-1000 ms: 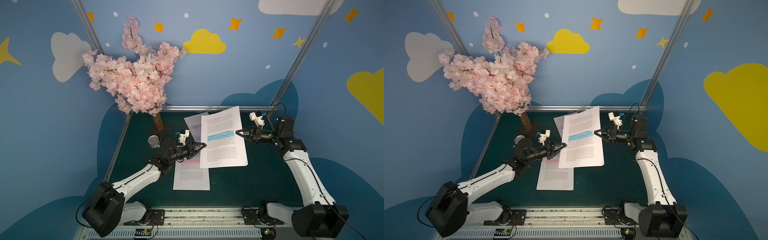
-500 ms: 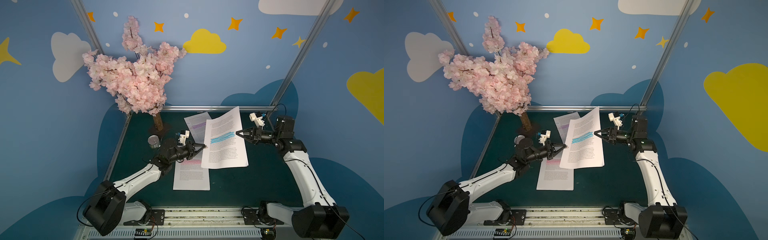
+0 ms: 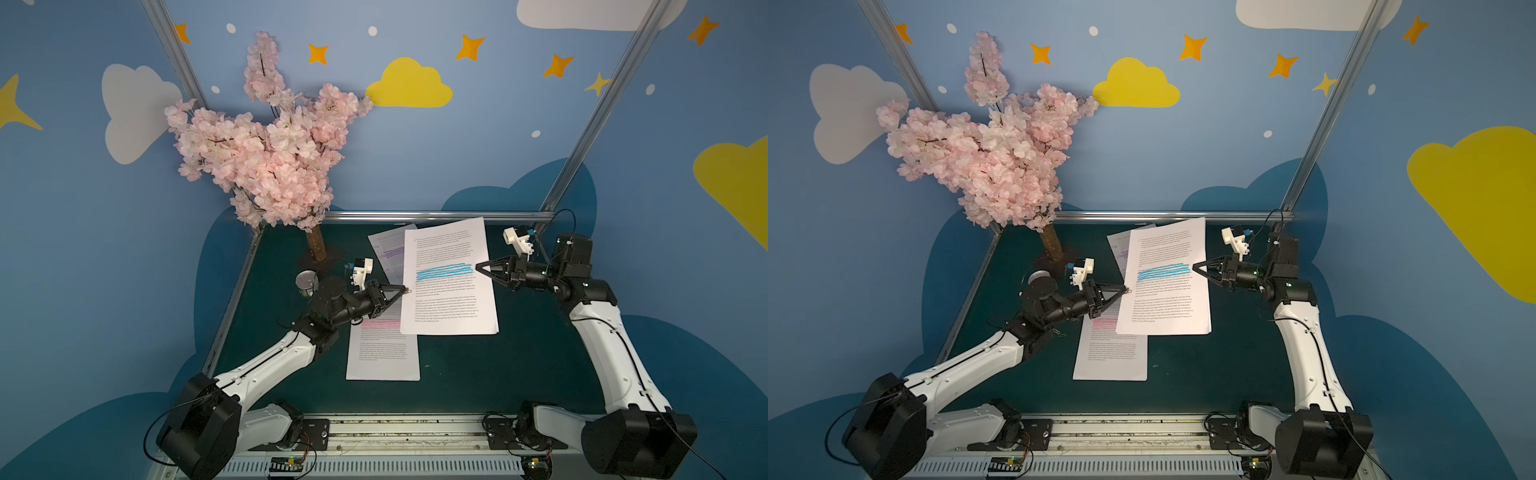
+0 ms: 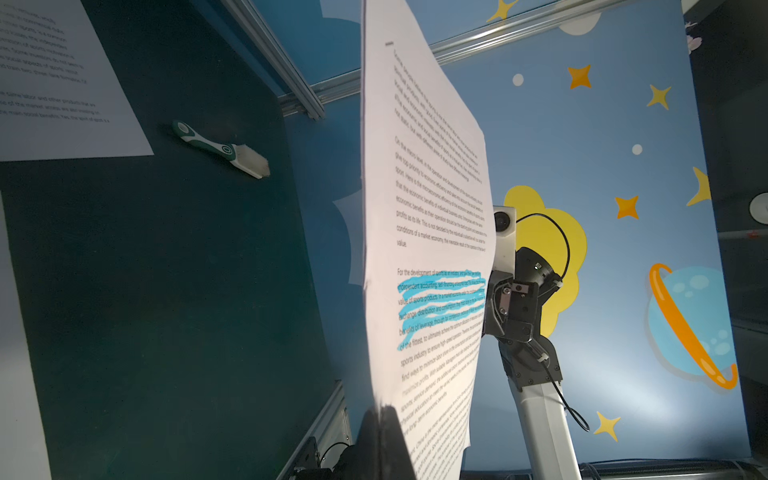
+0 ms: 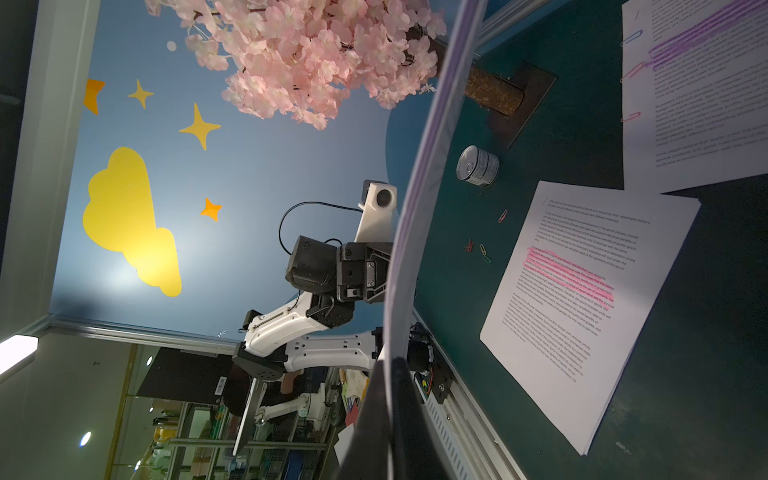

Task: Unclip the paperclips from the documents
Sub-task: Remove the paper clip from the document, then place the paper clip at the center of the board.

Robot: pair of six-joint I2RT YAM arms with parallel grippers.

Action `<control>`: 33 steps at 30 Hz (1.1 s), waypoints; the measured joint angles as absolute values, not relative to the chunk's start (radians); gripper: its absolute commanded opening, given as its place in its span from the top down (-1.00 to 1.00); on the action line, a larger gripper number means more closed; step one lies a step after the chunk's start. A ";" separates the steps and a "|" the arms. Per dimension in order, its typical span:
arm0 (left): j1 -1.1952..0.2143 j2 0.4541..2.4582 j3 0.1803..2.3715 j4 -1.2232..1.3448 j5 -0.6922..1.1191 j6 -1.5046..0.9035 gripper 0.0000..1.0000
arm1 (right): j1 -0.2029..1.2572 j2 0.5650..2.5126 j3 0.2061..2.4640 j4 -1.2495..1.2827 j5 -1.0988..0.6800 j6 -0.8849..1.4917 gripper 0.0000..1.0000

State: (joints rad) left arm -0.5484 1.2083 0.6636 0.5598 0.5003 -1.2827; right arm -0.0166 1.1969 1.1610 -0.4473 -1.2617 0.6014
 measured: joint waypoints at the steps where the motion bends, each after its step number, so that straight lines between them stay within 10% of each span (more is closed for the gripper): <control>1: -0.548 1.209 0.664 0.560 0.501 -1.282 0.94 | -0.017 1.197 1.161 -0.447 -1.263 0.601 1.00; 18: -0.469 1.192 0.635 0.327 0.474 -1.245 0.94 | -0.070 1.198 1.161 -0.434 -1.267 0.606 1.00; 33: -0.009 1.053 0.529 -0.252 0.229 -0.883 0.94 | -0.070 1.329 1.163 -0.656 -0.993 0.523 1.00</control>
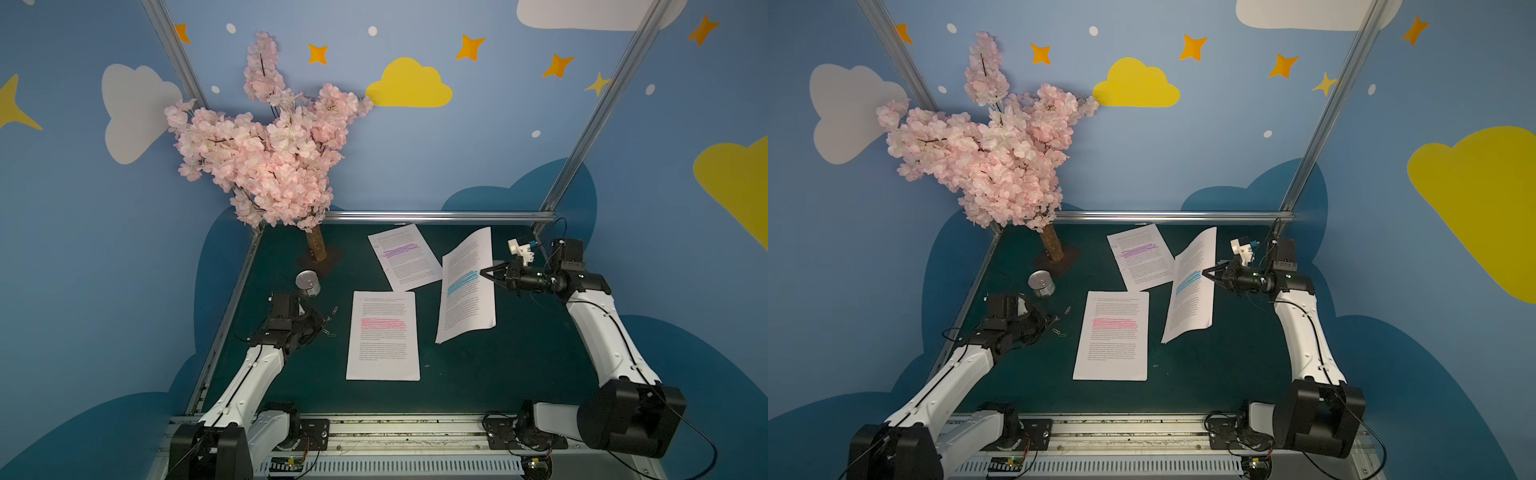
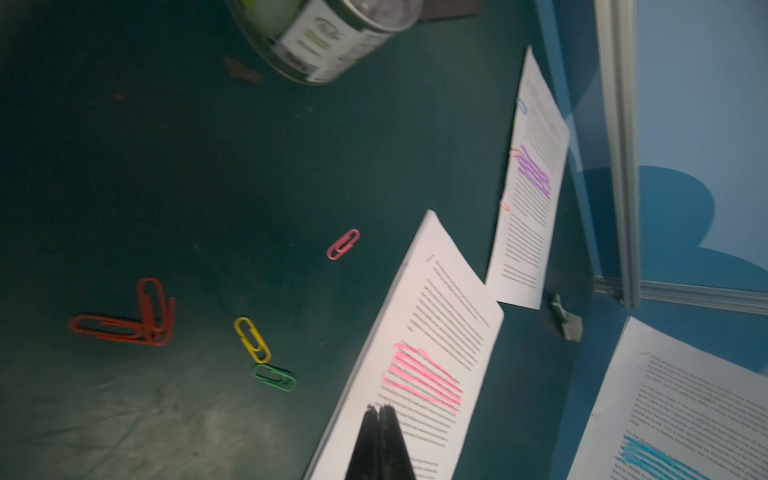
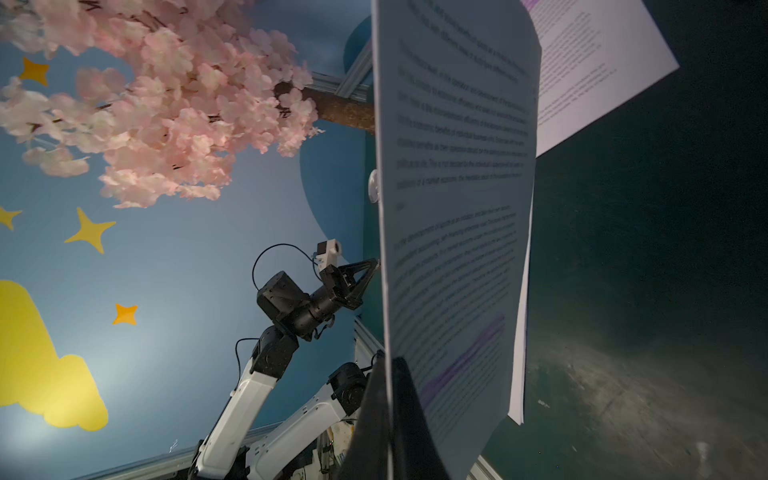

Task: Unclip the paperclips from the documents
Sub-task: Place the paper clip at the center of the board, then place the document at the center of the board.

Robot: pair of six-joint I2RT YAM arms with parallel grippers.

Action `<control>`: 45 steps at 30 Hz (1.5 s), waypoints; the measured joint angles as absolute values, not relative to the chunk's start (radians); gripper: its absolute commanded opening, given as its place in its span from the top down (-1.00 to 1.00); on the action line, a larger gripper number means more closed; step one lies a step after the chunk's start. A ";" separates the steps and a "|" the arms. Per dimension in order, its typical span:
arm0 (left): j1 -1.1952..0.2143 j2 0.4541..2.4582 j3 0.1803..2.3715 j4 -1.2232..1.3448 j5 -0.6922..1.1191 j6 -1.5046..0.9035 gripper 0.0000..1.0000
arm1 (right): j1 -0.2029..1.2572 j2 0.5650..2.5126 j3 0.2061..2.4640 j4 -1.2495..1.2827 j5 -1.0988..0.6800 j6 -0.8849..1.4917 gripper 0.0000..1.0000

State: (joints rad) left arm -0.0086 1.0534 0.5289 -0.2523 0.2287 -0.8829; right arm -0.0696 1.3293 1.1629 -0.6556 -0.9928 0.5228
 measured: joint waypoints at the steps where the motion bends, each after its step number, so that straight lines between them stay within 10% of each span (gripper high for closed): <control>1: 0.015 1.078 0.527 -0.253 0.216 -0.860 0.94 | -0.069 1.351 1.168 -0.677 -0.967 0.521 1.00; 14: 0.103 1.433 0.658 -0.176 0.134 -0.717 0.70 | 0.028 1.517 1.341 -0.816 -0.921 0.459 1.00; 21: 0.102 1.467 0.678 -0.151 0.140 -0.717 -0.53 | -0.123 1.741 1.370 -1.045 -0.798 0.267 1.00; 28: 0.070 1.319 0.680 -0.224 0.132 -0.708 -0.93 | -0.319 1.933 1.475 -1.210 -0.534 0.163 1.00; 32: 0.057 1.220 0.683 -0.283 0.116 -0.685 -0.94 | -0.355 1.979 1.602 -1.272 -0.393 0.125 -0.13; 45: -0.093 1.206 0.918 -0.487 0.127 -0.509 -0.96 | -0.216 1.816 1.763 -1.303 -0.286 0.148 -0.50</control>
